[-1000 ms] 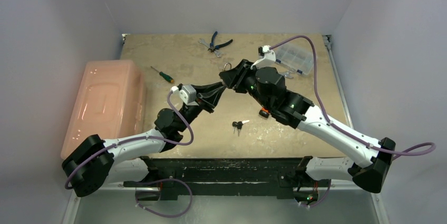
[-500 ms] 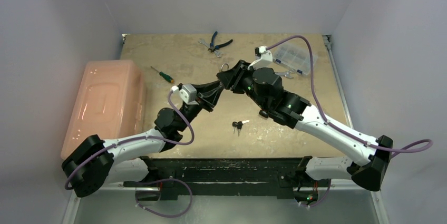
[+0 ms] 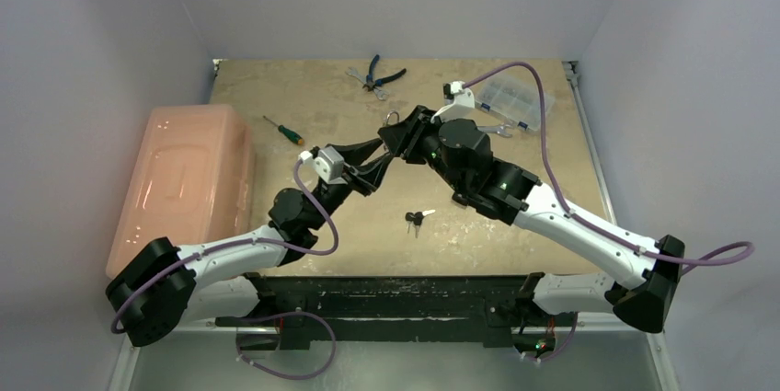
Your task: Unlock with the key
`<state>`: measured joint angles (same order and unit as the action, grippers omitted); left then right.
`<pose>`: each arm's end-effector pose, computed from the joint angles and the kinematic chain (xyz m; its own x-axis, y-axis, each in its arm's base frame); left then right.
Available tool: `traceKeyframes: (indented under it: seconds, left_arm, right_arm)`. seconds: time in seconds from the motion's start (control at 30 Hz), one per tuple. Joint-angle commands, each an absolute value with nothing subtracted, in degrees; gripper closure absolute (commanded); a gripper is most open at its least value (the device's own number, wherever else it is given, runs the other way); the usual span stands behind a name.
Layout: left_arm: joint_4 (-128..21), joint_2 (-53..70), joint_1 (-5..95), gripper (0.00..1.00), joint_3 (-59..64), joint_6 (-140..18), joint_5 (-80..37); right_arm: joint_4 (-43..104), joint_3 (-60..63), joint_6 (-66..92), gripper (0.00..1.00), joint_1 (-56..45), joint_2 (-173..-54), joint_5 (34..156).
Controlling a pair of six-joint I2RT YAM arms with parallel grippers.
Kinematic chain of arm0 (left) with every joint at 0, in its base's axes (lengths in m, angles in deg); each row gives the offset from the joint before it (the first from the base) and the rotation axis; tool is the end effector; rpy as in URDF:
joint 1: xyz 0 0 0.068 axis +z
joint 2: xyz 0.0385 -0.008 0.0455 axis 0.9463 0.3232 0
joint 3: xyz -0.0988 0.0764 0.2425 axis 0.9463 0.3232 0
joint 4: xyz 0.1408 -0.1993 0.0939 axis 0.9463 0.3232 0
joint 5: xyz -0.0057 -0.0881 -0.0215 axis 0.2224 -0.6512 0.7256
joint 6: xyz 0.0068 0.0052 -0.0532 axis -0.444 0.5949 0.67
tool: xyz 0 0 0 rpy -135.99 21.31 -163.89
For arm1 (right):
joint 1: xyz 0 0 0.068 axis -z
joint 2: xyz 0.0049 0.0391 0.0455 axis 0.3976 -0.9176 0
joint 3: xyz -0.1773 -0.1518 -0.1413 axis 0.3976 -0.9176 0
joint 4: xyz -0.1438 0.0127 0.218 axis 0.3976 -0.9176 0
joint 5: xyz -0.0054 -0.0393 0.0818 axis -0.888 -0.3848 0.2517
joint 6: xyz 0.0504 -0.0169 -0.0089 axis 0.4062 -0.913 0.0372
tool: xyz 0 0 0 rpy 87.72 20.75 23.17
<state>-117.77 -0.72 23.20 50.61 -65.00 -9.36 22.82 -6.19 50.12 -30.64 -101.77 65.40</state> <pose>0.1592 -0.1729 0.2813 0.1780 -0.4015 -0.8984 0.7316 0.6646 -0.1520 0.1747 0.2180 0.3961 -0.4378 0.4892 -0.7543 -0.3115 0.7045 0.6377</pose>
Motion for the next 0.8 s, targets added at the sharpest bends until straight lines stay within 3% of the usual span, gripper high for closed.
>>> traceKeyframes:
  seconds: [0.0,0.13,0.77]
  left_arm:
    - [-120.65,-2.66,23.04,0.56,49.01,-65.85,-12.6]
    - [-120.41,-2.99,23.06,0.55,49.09,-66.04,-12.56]
    - [-118.57,-2.94,22.93,0.71,48.55,-66.72,-11.59]
  right_arm:
    - [23.98,-3.11,48.89,1.0,-31.03,-102.8,63.01]
    - [23.65,-2.77,48.75,1.0,-31.0,-102.94,62.41]
    - [23.68,-2.63,48.42,1.0,-31.06,-101.67,63.1]
